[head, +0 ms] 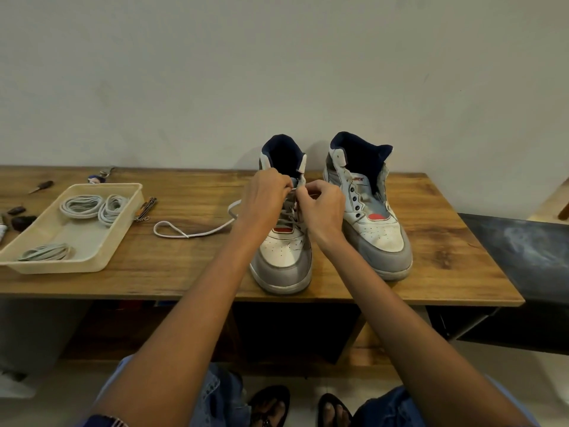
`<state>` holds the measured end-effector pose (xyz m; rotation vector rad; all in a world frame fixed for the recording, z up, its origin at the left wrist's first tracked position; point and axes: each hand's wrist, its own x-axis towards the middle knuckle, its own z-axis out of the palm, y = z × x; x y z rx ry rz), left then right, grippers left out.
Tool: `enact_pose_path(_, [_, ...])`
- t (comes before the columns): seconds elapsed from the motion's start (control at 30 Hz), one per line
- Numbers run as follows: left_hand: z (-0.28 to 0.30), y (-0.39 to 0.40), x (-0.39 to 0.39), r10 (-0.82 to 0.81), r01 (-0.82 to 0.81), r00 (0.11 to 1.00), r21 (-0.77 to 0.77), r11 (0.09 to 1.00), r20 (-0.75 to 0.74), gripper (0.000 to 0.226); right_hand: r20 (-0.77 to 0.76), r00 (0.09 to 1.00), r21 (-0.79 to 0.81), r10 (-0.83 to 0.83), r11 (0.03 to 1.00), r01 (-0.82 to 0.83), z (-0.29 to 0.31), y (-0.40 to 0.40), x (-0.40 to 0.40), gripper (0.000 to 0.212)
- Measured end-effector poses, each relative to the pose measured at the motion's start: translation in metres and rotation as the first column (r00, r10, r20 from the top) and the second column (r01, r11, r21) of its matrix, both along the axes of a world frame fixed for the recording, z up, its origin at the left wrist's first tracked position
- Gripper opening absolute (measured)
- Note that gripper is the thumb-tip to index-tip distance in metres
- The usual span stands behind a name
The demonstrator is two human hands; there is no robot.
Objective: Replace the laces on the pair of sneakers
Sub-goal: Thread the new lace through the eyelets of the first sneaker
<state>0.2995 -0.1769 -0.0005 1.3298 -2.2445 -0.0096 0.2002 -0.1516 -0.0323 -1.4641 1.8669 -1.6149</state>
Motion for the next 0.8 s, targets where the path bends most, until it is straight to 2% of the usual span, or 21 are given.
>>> enact_pose_path(0.13, [-0.001, -0.003, -0.003, 0.039, -0.037, 0.996, -0.026, 0.999, 0.077, 0.022, -0.019, 1.0, 0.004, 0.004, 1.0, -0.003, 0.001, 0.001, 0.0, 0.015])
enact_pose_path(0.27, [0.0, -0.004, 0.003, -0.02, 0.024, 0.997, -0.06, 0.998, 0.07, 0.024, 0.013, 0.998, 0.064, 0.058, 0.996, -0.058, 0.004, 0.0, -0.006, 0.021])
enact_pose_path(0.37, [-0.006, -0.004, 0.002, -0.017, 0.02, 0.999, -0.08, 0.997, 0.03, 0.024, 0.269, 0.958, 0.105, 0.103, 0.985, -0.135, 0.005, -0.002, -0.012, 0.032])
enact_pose_path(0.43, [-0.011, -0.004, -0.003, 0.014, -0.013, 1.0, -0.093, 0.996, 0.013, 0.024, 0.417, 0.902, 0.125, 0.113, 0.976, -0.18, 0.004, -0.002, -0.012, 0.027])
enact_pose_path(0.6, [-0.016, -0.005, -0.007, 0.028, -0.033, 0.998, -0.084, 0.996, -0.065, 0.024, 0.577, 0.808, 0.119, 0.117, 0.967, -0.226, 0.002, -0.004, -0.01, 0.011])
enact_pose_path(0.67, [-0.014, -0.007, -0.005, 0.004, -0.014, 0.992, -0.072, 0.997, -0.124, 0.022, 0.56, 0.822, 0.128, 0.104, 0.969, -0.21, 0.002, -0.007, -0.009, 0.013])
enact_pose_path(0.7, [-0.012, -0.007, -0.004, -0.012, -0.004, 0.982, -0.081, 0.997, -0.19, 0.02, 0.493, 0.867, 0.145, 0.079, 0.974, -0.172, 0.002, -0.008, -0.01, 0.014])
enact_pose_path(0.77, [-0.007, -0.008, 0.0, -0.019, -0.029, 0.929, -0.125, 0.992, -0.369, 0.017, 0.234, 0.972, 0.17, -0.01, 0.985, -0.031, 0.005, -0.01, -0.017, 0.012])
enact_pose_path(0.8, [-0.005, -0.01, 0.004, -0.002, -0.069, 0.899, -0.148, 0.987, -0.438, 0.016, 0.171, 0.983, 0.129, -0.062, 0.991, 0.04, 0.01, -0.011, -0.021, 0.011])
